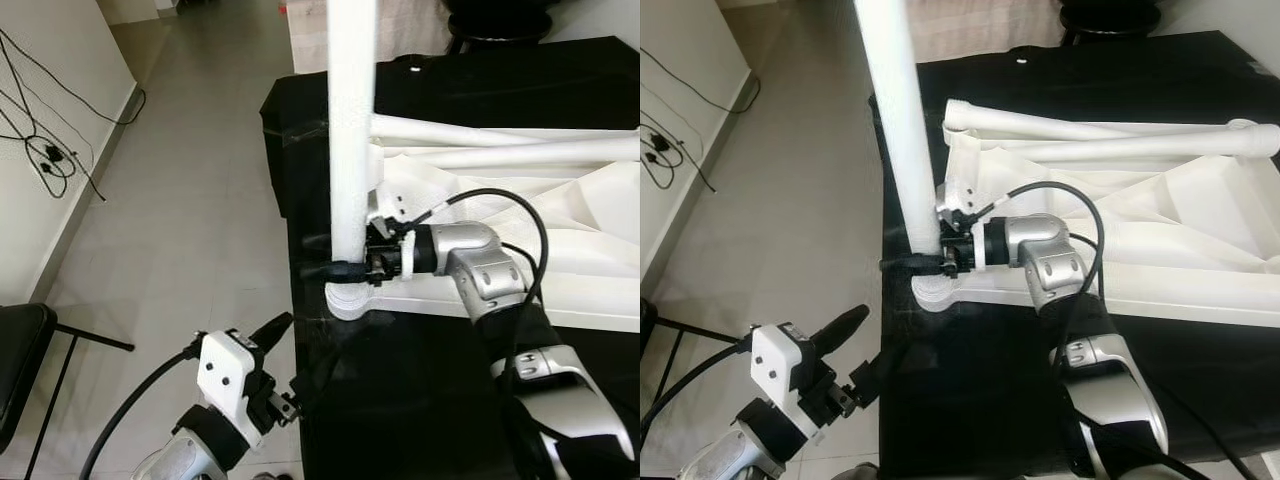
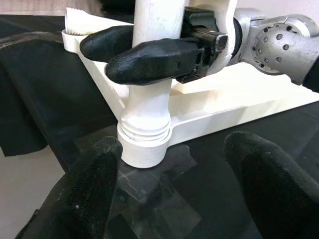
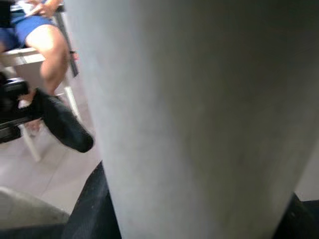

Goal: Building children table

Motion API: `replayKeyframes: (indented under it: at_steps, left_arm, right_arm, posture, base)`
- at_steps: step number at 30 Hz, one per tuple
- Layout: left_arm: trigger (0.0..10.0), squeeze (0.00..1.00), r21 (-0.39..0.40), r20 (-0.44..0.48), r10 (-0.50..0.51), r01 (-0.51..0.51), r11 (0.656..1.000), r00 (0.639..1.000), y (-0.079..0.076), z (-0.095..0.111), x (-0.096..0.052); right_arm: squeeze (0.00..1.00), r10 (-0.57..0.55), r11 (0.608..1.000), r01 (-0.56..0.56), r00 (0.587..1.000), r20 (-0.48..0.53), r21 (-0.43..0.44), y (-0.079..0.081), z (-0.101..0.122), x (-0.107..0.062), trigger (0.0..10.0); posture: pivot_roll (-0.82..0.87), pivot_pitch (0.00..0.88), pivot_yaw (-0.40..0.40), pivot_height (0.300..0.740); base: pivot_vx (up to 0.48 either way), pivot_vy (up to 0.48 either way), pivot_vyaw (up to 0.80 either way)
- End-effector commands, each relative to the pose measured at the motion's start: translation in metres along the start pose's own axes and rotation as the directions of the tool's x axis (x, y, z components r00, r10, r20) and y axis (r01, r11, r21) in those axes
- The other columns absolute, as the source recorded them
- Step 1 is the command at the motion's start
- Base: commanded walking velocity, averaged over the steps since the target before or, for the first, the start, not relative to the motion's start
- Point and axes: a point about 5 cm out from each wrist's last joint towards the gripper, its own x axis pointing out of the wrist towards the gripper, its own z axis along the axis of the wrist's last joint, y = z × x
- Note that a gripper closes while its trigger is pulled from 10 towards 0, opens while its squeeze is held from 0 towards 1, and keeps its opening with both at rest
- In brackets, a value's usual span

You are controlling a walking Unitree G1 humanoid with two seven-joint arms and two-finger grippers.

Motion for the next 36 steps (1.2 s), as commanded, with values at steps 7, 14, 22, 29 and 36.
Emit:
replayKeyframes:
  at_steps: [7,14,22,29,36]
  left_arm:
    - [10.0,0.00,-0.005,-0.032,-0.005,0.005,1.000,0.999,-0.001,-0.004,-0.003]
    - [10.0,0.00,-0.003,-0.030,-0.002,0.002,1.000,1.000,0.002,-0.003,-0.003]
    - [10.0,0.00,-0.005,-0.033,-0.024,0.023,1.000,0.999,0.009,-0.006,0.003]
    - [10.0,0.00,0.004,-0.029,-0.001,0.001,1.000,1.000,0.013,-0.006,0.003]
    - [10.0,0.00,-0.007,-0.030,-0.018,0.018,1.000,0.999,0.011,-0.006,0.004]
  right_arm:
    - [0.00,-0.128,0.991,0.127,0.992,-0.012,-0.038,0.007,-0.013,-0.001,0.0]
    - [0.00,-0.745,0.651,0.745,0.664,-0.070,0.142,0.033,-0.039,0.001,0.0]
    - [0.00,-0.910,0.393,0.919,0.389,-0.141,-0.004,0.063,-0.051,-0.008,0.0]
    - [0.00,-0.822,0.561,0.828,0.556,-0.127,-0.002,0.065,-0.046,0.019,5.0]
    - [1.00,-0.680,0.733,0.679,0.732,0.048,0.033,0.057,-0.023,0.023,10.0]
  posture:
    - [0.04,0.210,0.046,0.740]
    - [0.00,0.219,0.062,0.740]
    - [-0.01,0.184,0.070,0.740]
    - [-0.01,0.183,0.073,0.740]
    - [-0.02,0.189,0.075,0.740]
  base:
    - [0.000,0.000,0.00]
    - [0.000,0.000,0.00]
    - [0.000,0.000,0.00]
    - [0.000,0.000,0.00]
    - [0.000,0.000,0.00]
